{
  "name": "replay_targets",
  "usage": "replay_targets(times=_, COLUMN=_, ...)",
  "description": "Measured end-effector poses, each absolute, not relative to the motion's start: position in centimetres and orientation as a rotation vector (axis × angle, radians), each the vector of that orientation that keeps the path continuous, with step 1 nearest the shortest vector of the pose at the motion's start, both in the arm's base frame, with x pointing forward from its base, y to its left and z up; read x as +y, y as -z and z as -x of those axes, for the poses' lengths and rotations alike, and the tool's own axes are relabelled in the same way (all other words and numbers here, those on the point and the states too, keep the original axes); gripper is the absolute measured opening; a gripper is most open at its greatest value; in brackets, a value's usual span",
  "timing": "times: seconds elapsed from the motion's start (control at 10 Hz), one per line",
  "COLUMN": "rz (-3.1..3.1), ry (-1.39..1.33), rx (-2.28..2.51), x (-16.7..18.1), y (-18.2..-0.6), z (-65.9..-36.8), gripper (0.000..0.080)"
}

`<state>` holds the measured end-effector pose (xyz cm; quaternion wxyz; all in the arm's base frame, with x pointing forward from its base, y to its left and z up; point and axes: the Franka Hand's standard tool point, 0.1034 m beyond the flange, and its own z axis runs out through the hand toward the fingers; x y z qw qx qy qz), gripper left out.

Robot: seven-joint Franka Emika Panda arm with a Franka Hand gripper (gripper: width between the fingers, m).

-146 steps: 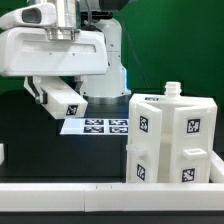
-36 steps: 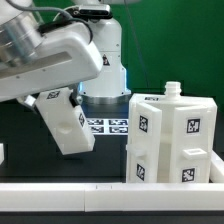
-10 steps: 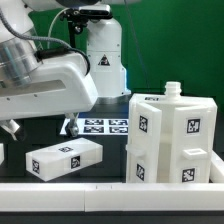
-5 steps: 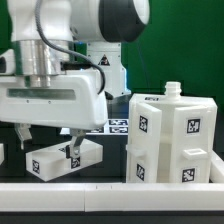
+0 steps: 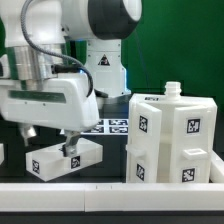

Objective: Assemble cabinet

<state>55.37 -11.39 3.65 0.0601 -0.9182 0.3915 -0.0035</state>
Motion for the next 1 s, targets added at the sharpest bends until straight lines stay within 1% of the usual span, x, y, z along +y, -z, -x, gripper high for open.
replay_targets(times=0.1, rz=2.761, ry=-0.038, rx=1.209, x=-11.0, y=-3.5, z=-54.7, gripper=0.0795)
replay_targets(times=0.4, rz=2.775, ry=-0.032, rx=1.216, x=-10.7, y=-1.8, z=-54.0, gripper=0.0795)
replay_targets(times=0.7, rz=2.787, ry=-0.038, rx=1.213, x=-10.5, y=-0.9, z=-53.7, gripper=0.0795)
replay_targets(times=0.9, rz=2.797, ry=-0.008, rx=1.214, x=-10.7, y=-0.6, z=-53.9, gripper=0.0795)
replay_targets(times=1.0, rz=2.797, ry=-0.009, rx=1.214, x=-10.7, y=-0.6, z=-53.9, gripper=0.0666)
